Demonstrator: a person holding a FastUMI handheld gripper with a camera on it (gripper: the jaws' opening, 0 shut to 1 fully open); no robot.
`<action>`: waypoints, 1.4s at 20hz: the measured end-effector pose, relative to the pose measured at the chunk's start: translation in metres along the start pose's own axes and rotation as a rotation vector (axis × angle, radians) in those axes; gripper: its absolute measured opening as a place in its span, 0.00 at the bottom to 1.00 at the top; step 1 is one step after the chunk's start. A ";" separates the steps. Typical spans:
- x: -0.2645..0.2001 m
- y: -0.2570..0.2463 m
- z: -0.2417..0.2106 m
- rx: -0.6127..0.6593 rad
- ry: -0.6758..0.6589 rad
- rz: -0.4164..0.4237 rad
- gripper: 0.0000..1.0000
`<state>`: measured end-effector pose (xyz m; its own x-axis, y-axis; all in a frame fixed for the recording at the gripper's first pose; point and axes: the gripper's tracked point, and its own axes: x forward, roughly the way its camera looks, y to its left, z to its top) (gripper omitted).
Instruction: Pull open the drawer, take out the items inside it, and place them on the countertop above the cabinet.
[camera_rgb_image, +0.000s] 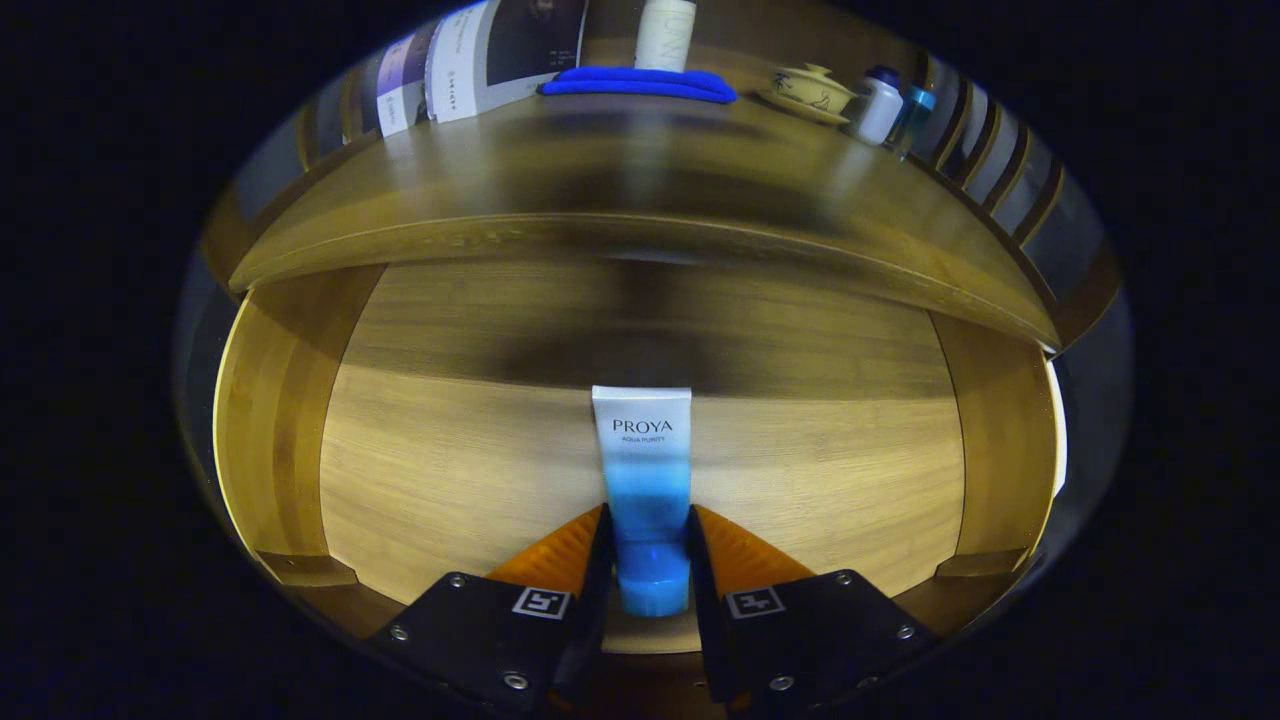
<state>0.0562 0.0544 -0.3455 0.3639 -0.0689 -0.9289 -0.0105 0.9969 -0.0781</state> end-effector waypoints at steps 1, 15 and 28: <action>-0.004 0.001 0.000 -0.004 -0.011 0.002 0.42; -0.099 -0.030 0.021 -0.079 -0.233 -0.117 0.42; -0.097 -0.052 0.143 -0.043 -0.439 -0.097 0.42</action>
<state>0.1542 0.0145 -0.1993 0.7258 -0.1296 -0.6756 0.0077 0.9836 -0.1803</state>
